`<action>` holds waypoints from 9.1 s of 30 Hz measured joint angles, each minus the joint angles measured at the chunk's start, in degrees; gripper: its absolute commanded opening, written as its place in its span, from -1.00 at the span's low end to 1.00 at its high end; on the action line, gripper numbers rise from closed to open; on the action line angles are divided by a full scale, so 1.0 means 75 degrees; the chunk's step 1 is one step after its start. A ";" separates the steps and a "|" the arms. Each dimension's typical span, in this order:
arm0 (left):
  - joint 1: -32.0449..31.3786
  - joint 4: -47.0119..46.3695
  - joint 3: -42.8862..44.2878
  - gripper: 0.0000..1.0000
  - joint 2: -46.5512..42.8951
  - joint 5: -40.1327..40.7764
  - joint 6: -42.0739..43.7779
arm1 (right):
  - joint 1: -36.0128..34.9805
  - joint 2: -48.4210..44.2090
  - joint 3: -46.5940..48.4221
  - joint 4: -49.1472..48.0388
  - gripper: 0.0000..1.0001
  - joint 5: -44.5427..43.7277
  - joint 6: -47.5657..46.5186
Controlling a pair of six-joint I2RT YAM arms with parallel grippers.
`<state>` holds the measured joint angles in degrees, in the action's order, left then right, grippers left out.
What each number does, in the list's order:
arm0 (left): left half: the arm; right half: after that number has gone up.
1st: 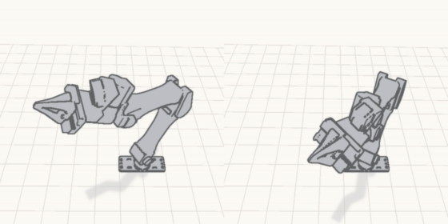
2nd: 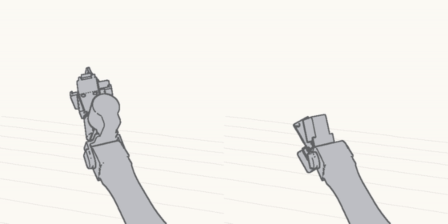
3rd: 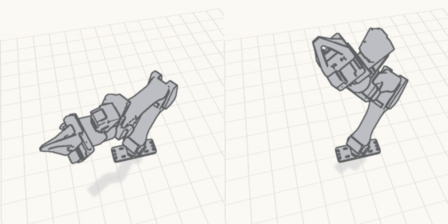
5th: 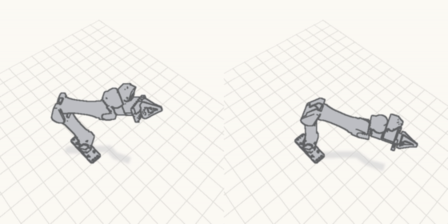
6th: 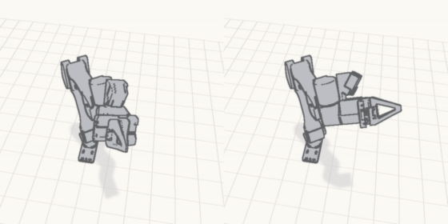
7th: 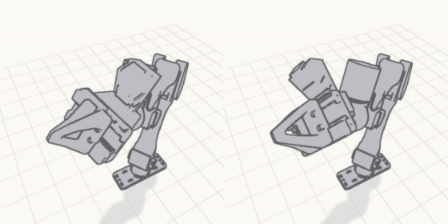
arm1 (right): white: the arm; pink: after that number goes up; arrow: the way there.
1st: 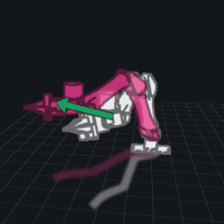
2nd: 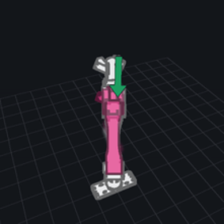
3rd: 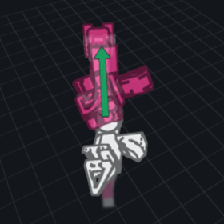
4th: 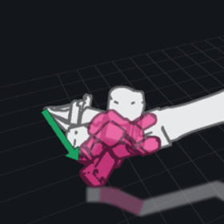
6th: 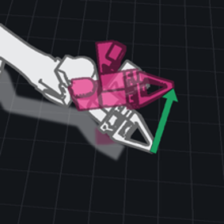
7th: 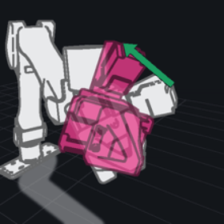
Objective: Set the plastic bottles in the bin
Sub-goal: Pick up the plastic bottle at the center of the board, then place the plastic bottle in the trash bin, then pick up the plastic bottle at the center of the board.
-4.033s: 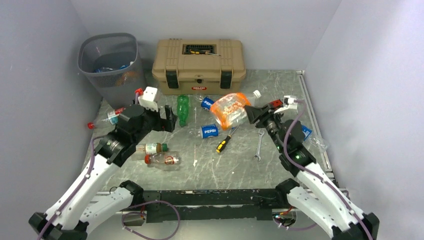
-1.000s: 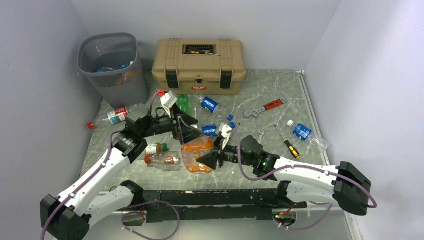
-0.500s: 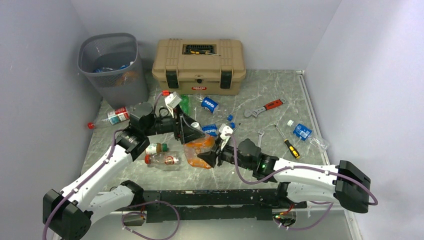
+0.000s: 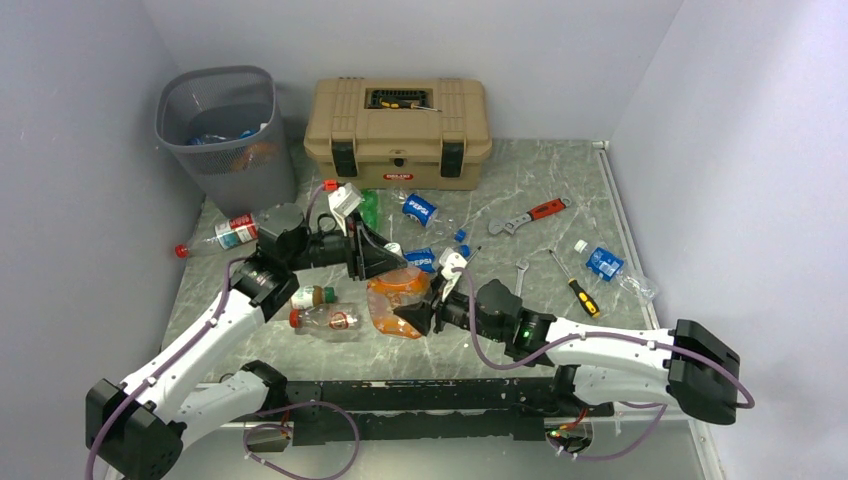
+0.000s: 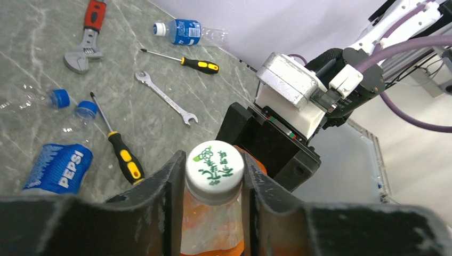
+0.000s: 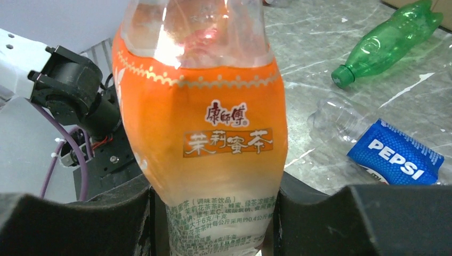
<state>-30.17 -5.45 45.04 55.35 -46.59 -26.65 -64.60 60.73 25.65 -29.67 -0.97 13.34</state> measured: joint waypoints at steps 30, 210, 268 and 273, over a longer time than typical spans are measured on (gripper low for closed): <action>0.0000 0.2197 0.3576 -1.00 -0.0463 0.6245 0.2594 | -0.0015 -0.3727 0.0568 0.2116 1.00 -0.1148 0.0207; -0.0539 0.4704 0.1480 0.75 0.1317 0.7286 0.2267 | 0.2751 0.6079 0.3789 0.2771 -0.18 -0.2241 1.0998; -0.0475 0.1230 -0.0361 0.81 -0.1868 0.2847 0.1644 | -0.2124 0.0224 0.0286 0.0187 -1.00 -0.3931 -0.2273; -0.0434 0.0836 -0.0361 0.48 -0.1964 0.2728 0.1614 | -0.2355 0.0525 0.0286 -0.0125 -1.00 -0.4491 -0.2646</action>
<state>-33.43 0.82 42.33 40.62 -26.13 -14.55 -82.26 64.66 27.79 -30.61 -34.65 -6.50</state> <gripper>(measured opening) 0.823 0.461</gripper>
